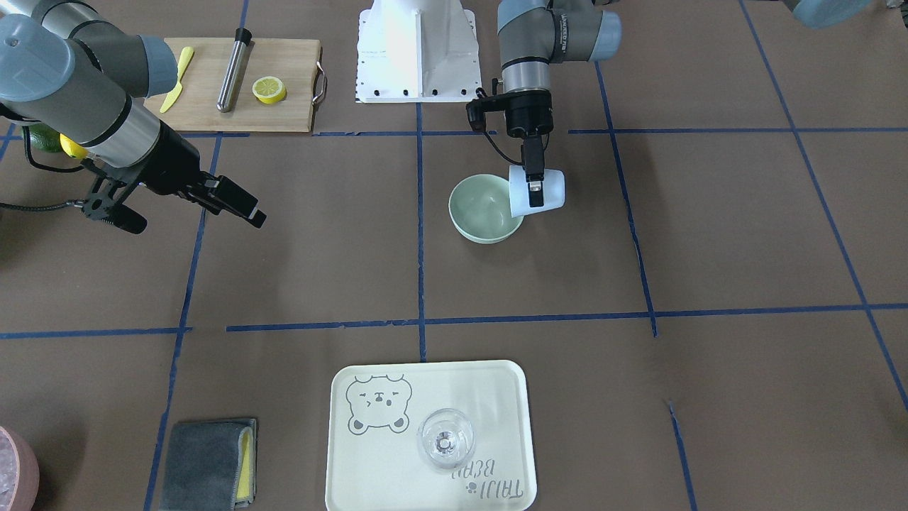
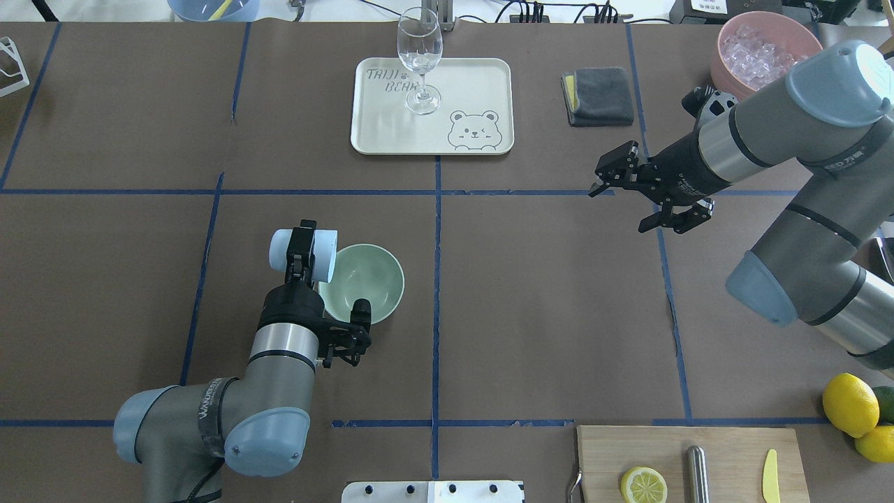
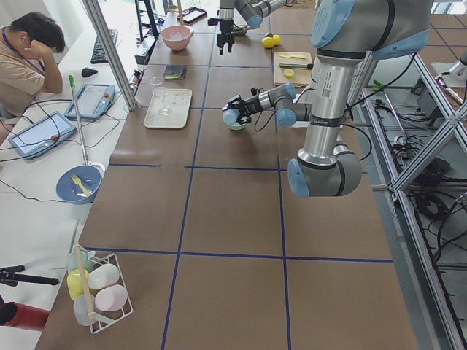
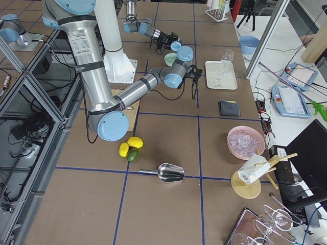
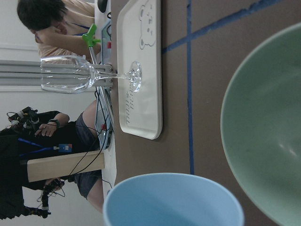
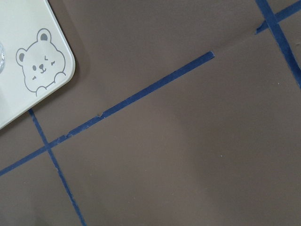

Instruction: Pour ice into bowl

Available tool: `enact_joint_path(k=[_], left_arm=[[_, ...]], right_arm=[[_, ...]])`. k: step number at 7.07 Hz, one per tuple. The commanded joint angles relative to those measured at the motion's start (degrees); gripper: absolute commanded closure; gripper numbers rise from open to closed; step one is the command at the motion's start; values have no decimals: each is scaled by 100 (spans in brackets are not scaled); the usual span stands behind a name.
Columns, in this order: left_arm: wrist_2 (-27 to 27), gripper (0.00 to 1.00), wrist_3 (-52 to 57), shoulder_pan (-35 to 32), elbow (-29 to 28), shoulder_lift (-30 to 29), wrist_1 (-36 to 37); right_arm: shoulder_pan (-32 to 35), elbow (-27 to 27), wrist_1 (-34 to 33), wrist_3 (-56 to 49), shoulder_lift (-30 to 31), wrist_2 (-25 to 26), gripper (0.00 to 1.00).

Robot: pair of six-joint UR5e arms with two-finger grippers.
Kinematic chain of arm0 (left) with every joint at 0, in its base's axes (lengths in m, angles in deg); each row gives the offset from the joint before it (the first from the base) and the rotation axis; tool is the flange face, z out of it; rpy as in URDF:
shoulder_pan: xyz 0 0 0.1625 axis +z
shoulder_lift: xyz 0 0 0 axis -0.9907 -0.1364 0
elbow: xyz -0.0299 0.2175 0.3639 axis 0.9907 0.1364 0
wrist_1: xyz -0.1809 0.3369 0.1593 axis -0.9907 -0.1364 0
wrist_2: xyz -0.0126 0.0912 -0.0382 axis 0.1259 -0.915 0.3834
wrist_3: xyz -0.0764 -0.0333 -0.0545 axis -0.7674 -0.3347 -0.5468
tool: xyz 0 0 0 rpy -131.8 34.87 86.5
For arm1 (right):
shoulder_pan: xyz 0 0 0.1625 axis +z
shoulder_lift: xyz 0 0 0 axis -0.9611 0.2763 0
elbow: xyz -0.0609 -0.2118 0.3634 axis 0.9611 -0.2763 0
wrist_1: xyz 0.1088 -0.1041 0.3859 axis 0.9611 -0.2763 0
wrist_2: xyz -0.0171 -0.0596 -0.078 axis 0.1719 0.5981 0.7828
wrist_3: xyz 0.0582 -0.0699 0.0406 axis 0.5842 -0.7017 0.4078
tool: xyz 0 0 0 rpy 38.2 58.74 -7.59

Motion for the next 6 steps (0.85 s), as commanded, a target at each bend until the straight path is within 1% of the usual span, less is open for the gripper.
enact_joint_path(k=[1,2,3,4,6], left_arm=[[-31,100,669,-1,19,-196,1107],[-31,100,670,42,105,-231,1678],[-31,100,670,69,150,-440,2032],[-31,100,670,51,159,-442,2166],[56,100,696,34,325,-442,2176]], right_arm=[[-23,-37,1,8,-54,43,0],[-23,-37,1,8,-54,52,0],[-23,-63,1,8,-54,60,0],[-32,-115,1,-1,-98,104,0],[-110,-142,1,8,-220,209,0]])
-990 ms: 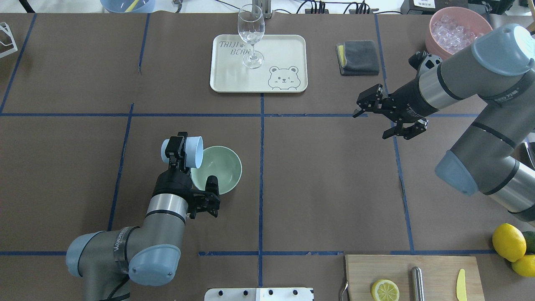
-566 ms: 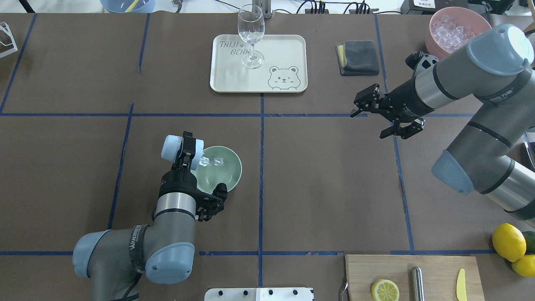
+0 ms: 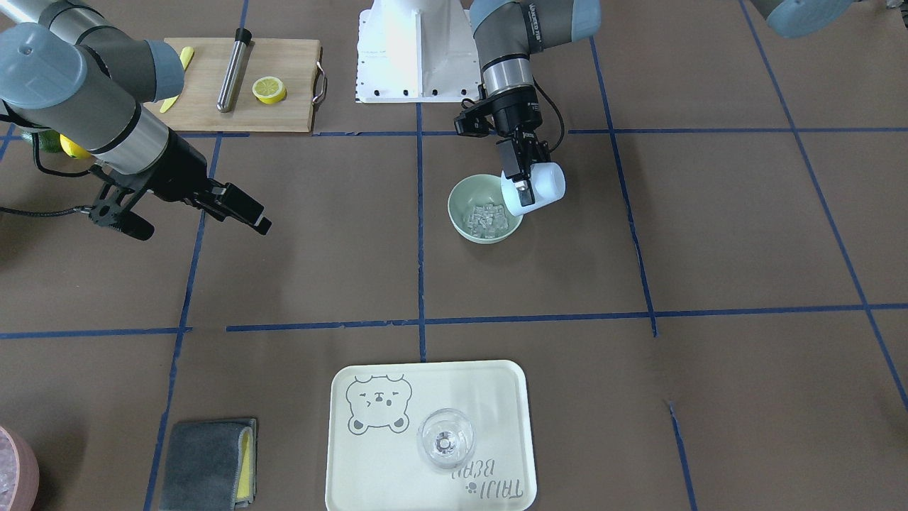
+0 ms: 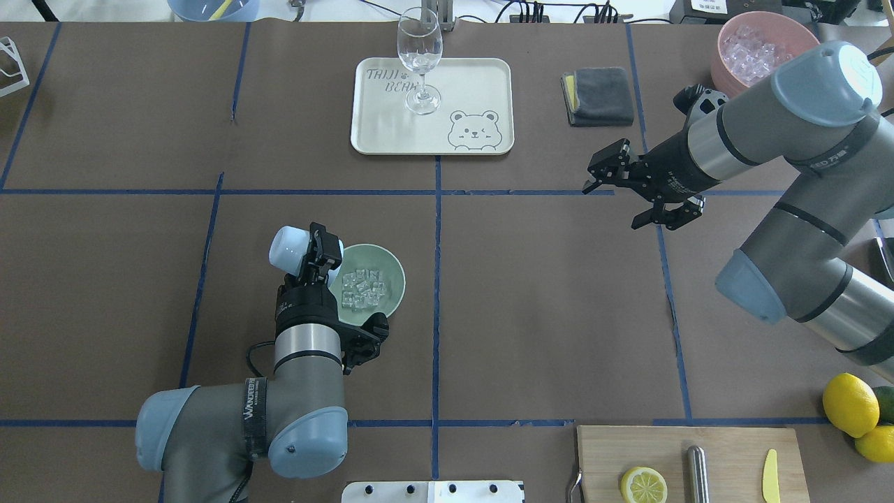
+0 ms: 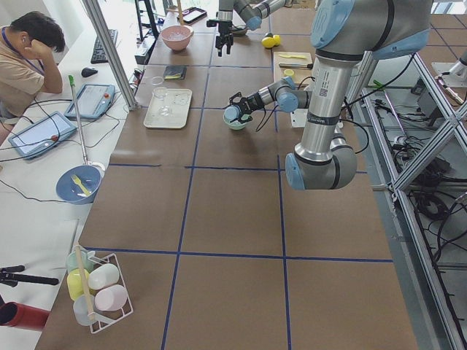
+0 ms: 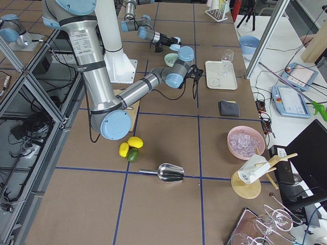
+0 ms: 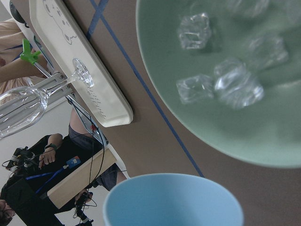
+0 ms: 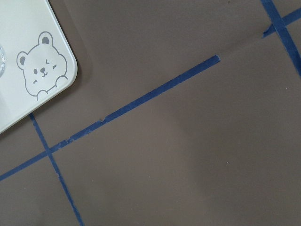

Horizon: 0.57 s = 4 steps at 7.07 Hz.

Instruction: Pour ice into bowl

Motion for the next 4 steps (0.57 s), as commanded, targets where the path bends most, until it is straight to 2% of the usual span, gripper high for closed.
enact_joint_path(k=[1,2,4], left_arm=[[421,100,-351,-40,417,52,30],[573,100,-1312,-58,428,70,30],[1371,100,-3534,-110,560,254,30]], right_arm=[[-228,-28,0,46,-271,298,0],[-378,-28,0,194,-395,457,0],[-449,-20,0,248,-501,591,0]])
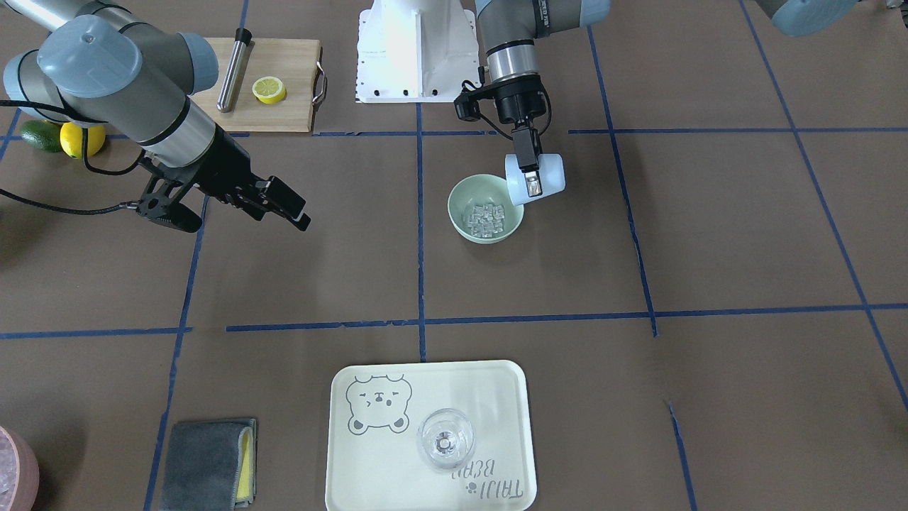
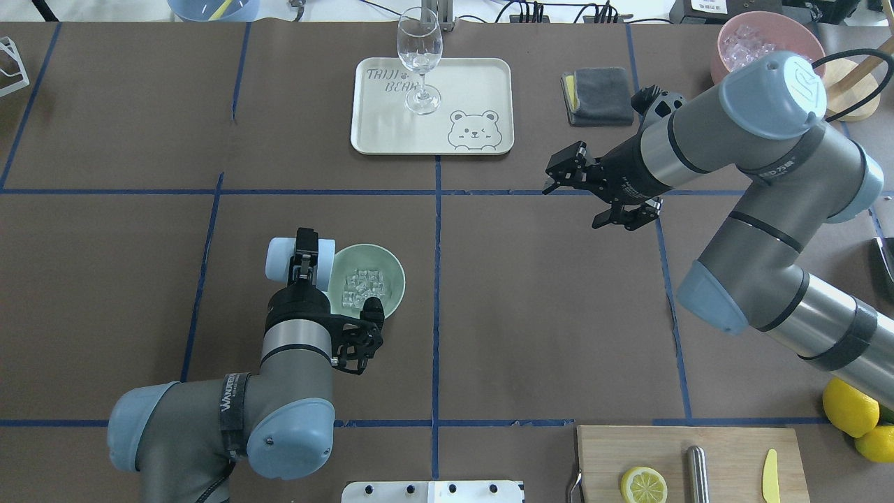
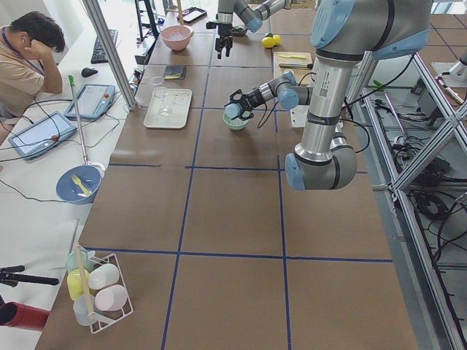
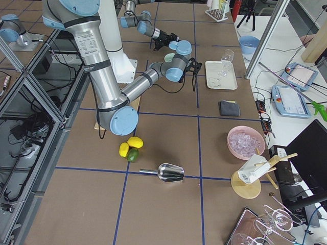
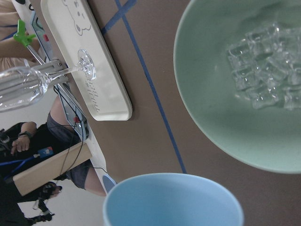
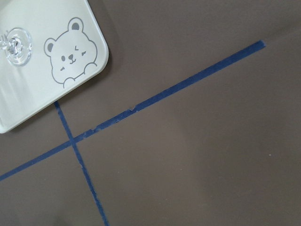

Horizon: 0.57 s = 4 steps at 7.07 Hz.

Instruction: Pour ice into bowl

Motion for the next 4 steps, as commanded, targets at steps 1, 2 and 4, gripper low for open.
enact_joint_path(k=[1,2,4], left_arm=[[682,100,-2046,-129,271,330,0],[972,100,-2994,-209,725,759,-26],[1370,100,-4622,-516,1063,1375,-357]], right_arm=[[-45,15,0,12,-54,92,0],[-45,50,-9,29,-54,92,0],[-53,147,-9,47,-45,110,0]])
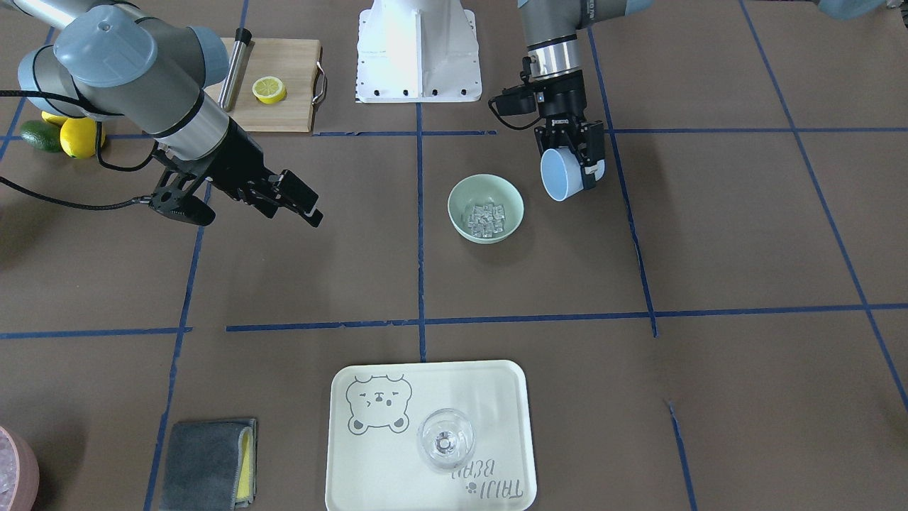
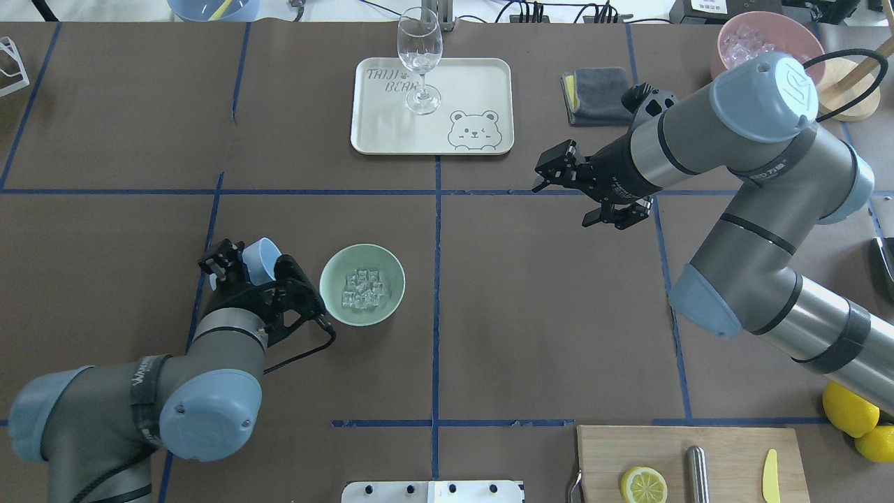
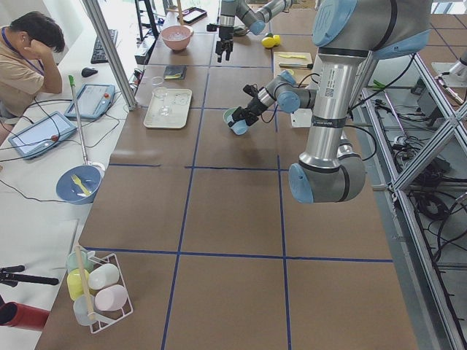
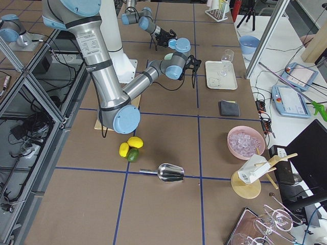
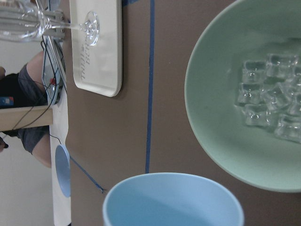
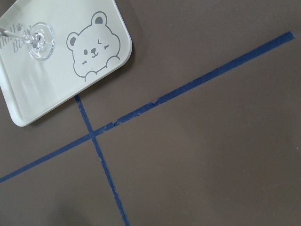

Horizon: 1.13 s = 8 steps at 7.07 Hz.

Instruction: Pour ice into bowl

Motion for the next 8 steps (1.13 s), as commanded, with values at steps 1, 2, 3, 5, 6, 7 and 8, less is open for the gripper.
enact_joint_path(k=[1,2,3,5,6,7,8], left_arm=[[217,100,-1329,-244,316,825,-1049],[183,100,-1375,-315,230,1586,-2171],[174,100,-1428,-342,177,2377,-3801],[147,100,-1429,-534,-1135,3270,-7256],[34,100,-1429,-579,-1968,3464,-8567],[-689,100,-1446,-579,-2438,3448,-9094],[-1288,100,-1498,-579,-2608,3439,-9325]], right_arm=[[3,56,-1,7,6,11,0],[-6,56,-1,7,6,11,0],[-6,64,-1,7,6,11,0],[-24,47,-10,7,-3,11,0],[-24,56,-10,7,-3,20,0],[-24,56,-10,7,-3,29,0],[-58,56,-1,7,-3,159,0]])
